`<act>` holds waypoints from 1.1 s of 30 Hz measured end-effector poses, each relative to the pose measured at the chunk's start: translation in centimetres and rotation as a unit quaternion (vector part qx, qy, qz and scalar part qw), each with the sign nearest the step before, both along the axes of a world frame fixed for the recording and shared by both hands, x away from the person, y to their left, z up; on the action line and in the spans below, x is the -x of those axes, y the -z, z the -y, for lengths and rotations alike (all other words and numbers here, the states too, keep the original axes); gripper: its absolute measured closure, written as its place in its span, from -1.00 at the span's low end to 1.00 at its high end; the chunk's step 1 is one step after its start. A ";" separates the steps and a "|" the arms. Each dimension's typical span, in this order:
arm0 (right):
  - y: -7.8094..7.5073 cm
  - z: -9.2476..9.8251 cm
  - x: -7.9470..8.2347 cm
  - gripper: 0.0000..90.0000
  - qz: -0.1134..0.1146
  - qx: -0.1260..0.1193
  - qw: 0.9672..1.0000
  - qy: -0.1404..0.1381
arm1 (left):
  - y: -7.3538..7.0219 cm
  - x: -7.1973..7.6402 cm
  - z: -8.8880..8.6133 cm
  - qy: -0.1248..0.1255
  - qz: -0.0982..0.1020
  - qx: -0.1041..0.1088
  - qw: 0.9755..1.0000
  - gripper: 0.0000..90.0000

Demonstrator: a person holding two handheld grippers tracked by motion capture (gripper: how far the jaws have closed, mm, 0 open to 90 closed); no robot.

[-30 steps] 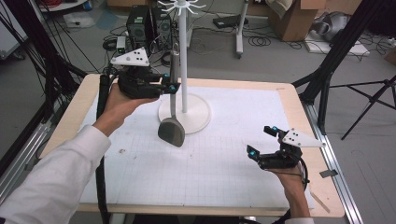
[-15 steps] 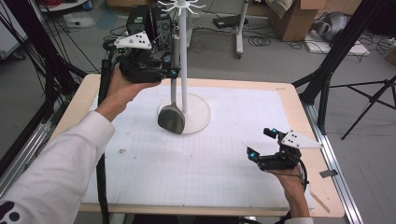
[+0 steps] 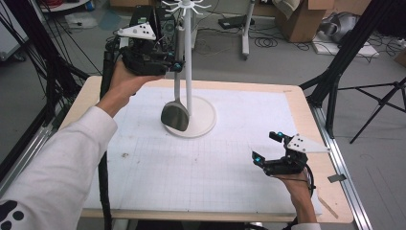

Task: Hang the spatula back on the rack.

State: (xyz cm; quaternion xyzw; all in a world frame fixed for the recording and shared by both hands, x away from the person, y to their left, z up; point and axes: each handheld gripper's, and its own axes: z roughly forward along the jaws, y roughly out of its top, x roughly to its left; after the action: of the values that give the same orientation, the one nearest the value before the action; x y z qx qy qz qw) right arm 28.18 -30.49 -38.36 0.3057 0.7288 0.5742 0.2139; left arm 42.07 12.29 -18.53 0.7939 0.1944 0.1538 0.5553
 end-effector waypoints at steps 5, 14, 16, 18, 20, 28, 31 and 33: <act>0.0 0.0 0.0 -1.00 -0.001 -0.001 1.000 -0.002 | -0.2 -0.5 0.2 -0.009 -0.004 -0.006 1.000 0.59; 0.0 -0.2 0.0 -1.00 0.001 -0.001 1.000 -0.004 | -0.4 -1.2 0.6 -0.026 -0.003 -0.002 1.000 0.59; 0.0 -0.2 0.0 -1.00 0.000 -0.001 1.000 -0.004 | -0.3 -1.5 0.6 -0.030 -0.005 -0.003 1.000 0.59; 0.0 -0.1 0.0 -1.00 0.001 -0.003 1.000 -0.004 | -0.2 -1.6 0.7 -0.033 -0.005 -0.004 0.999 0.59; 0.0 -0.1 0.0 -1.00 -0.001 -0.003 1.000 -0.004 | -0.2 -1.7 0.8 -0.036 -0.006 -0.006 0.999 0.59; 0.0 -0.2 -0.1 -1.00 0.001 -0.002 1.000 -0.005 | 0.0 -2.0 1.0 -0.053 -0.012 -0.002 0.999 0.59; 0.1 -0.2 -0.2 -1.00 -0.002 -0.001 1.000 -0.006 | 0.1 -2.1 1.1 -0.055 -0.011 -0.008 0.998 0.59; 0.1 -0.3 -0.2 -1.00 -0.003 -0.001 1.000 -0.007 | 0.2 -2.2 1.2 -0.058 -0.011 -0.010 0.998 0.59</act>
State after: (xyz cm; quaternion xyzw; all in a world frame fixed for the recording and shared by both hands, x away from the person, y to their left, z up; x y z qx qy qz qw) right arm 28.34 -30.18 -38.46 0.3025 0.7311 0.5753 0.2071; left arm 44.27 11.10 -18.71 0.7885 0.2447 0.1786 0.5353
